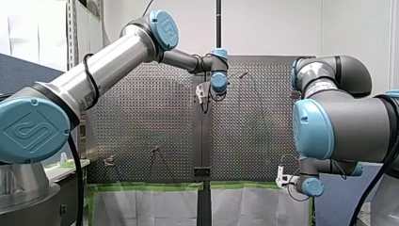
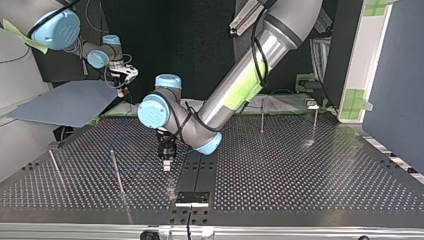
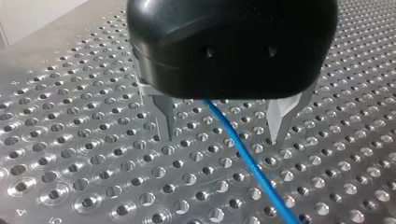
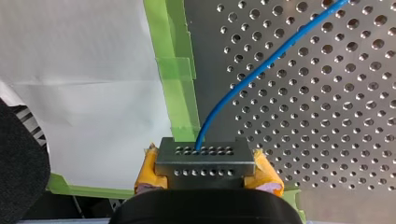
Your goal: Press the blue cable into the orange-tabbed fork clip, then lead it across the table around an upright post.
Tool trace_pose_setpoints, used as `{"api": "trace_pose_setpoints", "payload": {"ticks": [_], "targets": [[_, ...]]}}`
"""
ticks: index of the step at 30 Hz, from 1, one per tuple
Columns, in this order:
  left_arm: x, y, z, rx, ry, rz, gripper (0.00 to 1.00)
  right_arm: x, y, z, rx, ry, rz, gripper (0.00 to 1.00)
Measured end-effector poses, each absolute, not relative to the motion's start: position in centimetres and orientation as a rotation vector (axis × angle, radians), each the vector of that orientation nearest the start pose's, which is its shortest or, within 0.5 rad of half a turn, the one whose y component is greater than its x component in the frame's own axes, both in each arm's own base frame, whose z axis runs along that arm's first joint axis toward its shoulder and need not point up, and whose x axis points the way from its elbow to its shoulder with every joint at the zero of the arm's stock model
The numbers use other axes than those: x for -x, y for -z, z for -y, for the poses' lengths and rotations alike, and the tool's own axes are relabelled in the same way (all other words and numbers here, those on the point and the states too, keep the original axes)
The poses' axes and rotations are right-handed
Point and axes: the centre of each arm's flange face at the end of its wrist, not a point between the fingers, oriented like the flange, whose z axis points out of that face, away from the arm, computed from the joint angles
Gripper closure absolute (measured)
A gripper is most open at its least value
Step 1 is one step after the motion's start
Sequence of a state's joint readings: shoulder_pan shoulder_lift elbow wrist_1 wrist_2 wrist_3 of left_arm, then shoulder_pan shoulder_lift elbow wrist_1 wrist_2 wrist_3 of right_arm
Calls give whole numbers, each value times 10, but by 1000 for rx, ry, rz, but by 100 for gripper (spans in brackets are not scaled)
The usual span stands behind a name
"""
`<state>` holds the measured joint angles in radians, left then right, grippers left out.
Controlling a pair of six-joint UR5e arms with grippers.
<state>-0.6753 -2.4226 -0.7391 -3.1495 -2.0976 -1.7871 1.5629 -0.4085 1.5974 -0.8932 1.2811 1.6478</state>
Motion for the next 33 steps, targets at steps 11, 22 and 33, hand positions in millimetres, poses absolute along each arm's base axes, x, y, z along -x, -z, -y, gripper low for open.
{"api": "trace_pose_setpoints", "payload": {"ticks": [11,22,33], "targets": [[-562,-326,558,64,292,-1672,0,-158,156,601,-1594,-1339,1389,100],[-552,-317,550,109,344,-1788,0,-161,156,600,-1603,-1341,1387,100],[-554,-312,529,141,282,-1872,0,-163,156,599,-1611,-1347,1381,100]]}}
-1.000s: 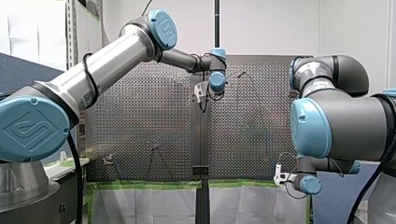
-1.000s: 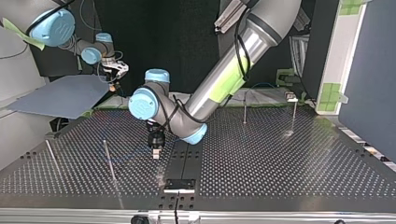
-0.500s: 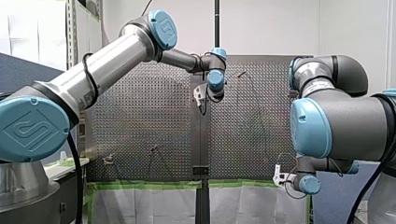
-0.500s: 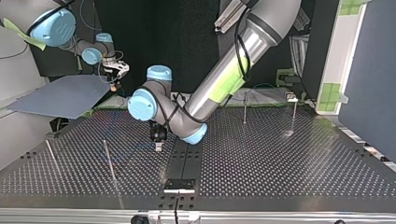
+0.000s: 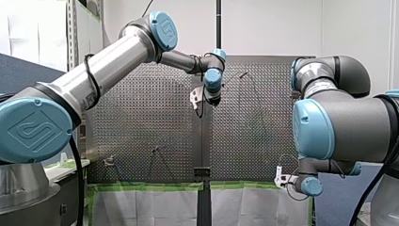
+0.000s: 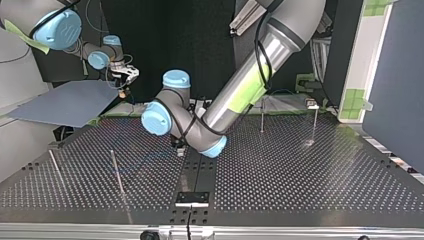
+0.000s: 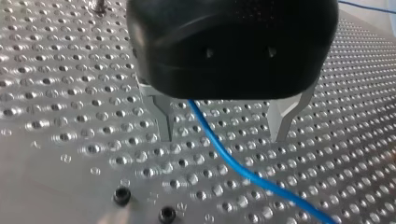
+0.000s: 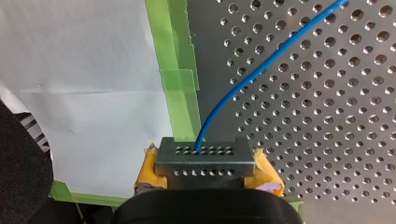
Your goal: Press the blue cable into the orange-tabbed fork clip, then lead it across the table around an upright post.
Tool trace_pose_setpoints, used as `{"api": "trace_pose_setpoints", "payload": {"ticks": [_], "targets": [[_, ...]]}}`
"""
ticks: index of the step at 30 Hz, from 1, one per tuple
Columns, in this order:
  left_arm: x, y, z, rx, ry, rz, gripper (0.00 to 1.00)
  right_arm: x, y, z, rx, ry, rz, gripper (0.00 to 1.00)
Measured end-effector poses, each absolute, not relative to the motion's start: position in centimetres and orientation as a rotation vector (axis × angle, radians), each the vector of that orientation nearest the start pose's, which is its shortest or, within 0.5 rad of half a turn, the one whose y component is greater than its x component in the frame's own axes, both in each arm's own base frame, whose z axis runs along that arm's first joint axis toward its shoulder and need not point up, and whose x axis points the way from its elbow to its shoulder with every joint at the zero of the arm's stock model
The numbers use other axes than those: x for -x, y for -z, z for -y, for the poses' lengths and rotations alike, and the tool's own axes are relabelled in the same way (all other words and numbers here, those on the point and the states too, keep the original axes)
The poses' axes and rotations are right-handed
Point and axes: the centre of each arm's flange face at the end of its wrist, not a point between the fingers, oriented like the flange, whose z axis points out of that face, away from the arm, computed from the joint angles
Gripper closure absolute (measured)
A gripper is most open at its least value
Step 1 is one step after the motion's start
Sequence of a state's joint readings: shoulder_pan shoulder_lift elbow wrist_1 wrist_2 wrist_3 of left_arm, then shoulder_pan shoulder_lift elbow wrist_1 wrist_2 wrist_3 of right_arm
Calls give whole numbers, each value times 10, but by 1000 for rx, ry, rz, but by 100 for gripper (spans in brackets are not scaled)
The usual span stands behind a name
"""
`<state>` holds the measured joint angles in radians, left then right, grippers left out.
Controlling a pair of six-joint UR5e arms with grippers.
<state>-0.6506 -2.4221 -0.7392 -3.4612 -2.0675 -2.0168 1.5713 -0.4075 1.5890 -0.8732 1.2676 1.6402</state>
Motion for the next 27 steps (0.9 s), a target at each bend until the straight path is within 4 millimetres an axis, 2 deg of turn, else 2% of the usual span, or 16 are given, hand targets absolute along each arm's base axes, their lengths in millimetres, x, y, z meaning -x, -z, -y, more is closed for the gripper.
{"api": "trace_pose_setpoints", "payload": {"ticks": [17,27], "targets": [[-574,-312,507,177,276,-1877,0,-166,156,599,-1618,-1350,1373,100],[-567,-310,512,144,288,-1910,0,-166,156,598,-1619,-1350,1372,100]]}}
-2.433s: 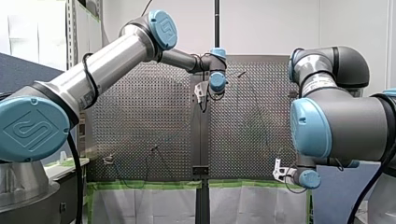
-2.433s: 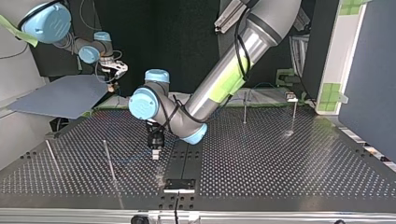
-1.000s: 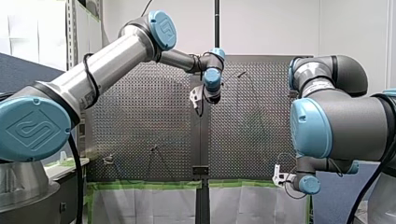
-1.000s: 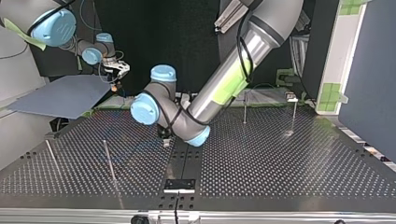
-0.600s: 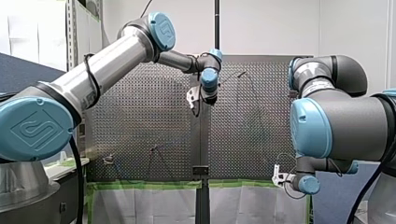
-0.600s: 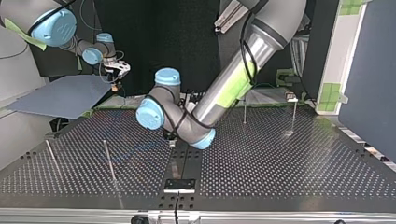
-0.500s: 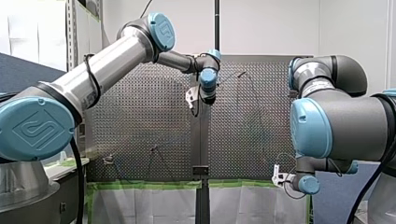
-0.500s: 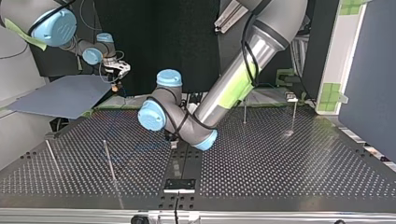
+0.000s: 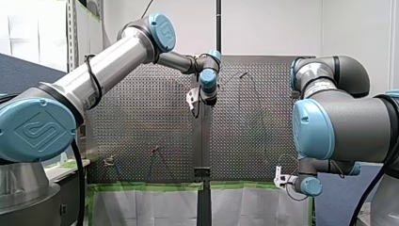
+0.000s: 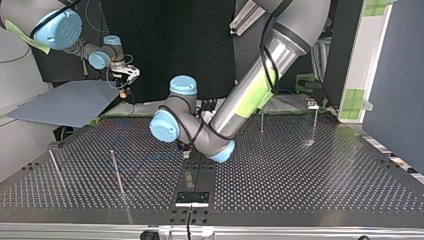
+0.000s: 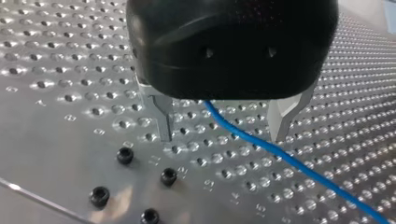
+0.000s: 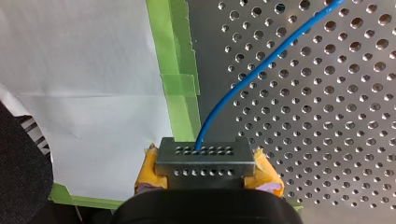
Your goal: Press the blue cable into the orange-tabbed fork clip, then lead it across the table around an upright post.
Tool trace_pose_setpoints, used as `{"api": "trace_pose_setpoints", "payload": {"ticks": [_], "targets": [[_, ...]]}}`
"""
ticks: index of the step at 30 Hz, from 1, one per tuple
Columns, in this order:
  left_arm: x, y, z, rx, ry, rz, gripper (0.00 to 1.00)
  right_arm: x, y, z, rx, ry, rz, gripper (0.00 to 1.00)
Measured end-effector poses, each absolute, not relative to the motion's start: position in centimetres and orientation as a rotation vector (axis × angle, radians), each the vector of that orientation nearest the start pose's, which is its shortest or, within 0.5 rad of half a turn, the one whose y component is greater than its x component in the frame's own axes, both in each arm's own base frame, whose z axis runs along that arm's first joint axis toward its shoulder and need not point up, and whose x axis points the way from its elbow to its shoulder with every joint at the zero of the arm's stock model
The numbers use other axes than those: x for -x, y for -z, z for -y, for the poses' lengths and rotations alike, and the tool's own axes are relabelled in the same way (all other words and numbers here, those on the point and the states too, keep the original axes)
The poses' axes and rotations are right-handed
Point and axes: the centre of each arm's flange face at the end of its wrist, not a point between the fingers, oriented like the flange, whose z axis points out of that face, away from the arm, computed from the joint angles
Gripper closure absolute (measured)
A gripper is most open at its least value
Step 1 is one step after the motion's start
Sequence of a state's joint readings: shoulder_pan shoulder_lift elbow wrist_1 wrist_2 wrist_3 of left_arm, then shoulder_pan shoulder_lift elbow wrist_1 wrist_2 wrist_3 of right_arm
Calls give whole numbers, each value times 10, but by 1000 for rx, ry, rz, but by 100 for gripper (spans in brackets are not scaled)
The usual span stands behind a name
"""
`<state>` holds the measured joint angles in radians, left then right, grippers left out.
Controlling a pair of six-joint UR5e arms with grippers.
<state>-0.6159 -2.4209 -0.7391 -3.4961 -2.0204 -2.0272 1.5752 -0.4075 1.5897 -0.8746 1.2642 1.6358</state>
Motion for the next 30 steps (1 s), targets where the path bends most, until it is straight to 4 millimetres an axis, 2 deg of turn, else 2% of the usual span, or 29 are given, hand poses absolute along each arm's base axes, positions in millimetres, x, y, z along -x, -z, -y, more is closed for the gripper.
{"api": "trace_pose_setpoints", "payload": {"ticks": [3,11,19,30], "targets": [[-565,-312,512,139,287,-1914,0,-166,156,598,-1619,-1350,1373,100],[-558,-337,510,141,303,-1895,0,-166,156,598,-1620,-1350,1373,100],[-542,-344,519,83,351,-1943,0,-167,156,598,-1621,-1350,1373,100],[-522,-370,525,54,386,-1941,0,-167,156,598,-1624,-1352,1372,100]]}}
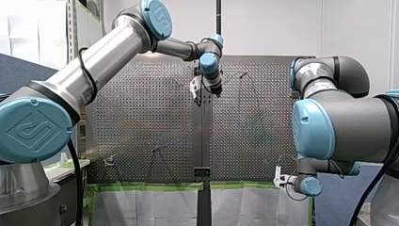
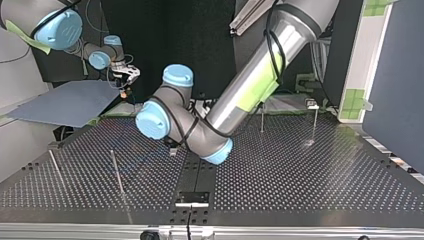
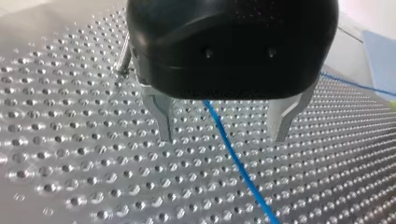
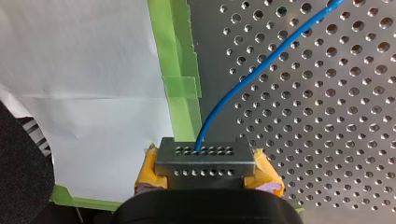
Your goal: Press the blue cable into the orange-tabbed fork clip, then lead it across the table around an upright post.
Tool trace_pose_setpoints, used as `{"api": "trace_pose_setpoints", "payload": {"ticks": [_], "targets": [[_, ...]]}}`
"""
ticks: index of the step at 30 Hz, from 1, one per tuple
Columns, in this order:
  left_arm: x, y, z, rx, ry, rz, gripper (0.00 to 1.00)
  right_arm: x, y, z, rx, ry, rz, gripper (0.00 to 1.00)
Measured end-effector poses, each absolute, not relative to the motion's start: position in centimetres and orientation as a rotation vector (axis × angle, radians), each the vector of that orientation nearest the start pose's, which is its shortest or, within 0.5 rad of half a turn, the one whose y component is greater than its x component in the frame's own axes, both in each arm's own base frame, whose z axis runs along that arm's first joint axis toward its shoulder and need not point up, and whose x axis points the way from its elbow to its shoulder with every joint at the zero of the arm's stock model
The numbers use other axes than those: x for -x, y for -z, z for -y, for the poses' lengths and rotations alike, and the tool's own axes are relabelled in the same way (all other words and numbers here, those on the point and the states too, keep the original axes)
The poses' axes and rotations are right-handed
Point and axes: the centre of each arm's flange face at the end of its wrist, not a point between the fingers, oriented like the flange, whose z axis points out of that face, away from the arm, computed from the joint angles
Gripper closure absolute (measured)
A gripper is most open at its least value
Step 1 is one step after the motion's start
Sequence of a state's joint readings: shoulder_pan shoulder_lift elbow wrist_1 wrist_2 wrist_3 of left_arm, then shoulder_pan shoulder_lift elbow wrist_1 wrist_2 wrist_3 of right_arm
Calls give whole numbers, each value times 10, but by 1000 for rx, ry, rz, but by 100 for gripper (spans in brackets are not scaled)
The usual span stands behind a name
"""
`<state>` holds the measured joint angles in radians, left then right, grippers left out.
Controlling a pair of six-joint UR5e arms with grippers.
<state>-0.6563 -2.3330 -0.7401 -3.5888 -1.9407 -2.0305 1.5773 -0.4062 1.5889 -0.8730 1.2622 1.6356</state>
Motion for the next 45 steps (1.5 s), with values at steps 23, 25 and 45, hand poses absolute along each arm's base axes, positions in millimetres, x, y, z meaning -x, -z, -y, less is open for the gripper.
{"api": "trace_pose_setpoints", "payload": {"ticks": [23,25,45], "targets": [[-484,-409,517,-55,422,-1939,0,-169,156,597,-1626,-1355,1368,100],[-481,-414,516,-81,437,-1923,0,-170,156,597,-1627,-1356,1367,100],[-437,-513,505,-278,514,-1670,0,-179,155,598,-1645,-1376,1352,100]]}}
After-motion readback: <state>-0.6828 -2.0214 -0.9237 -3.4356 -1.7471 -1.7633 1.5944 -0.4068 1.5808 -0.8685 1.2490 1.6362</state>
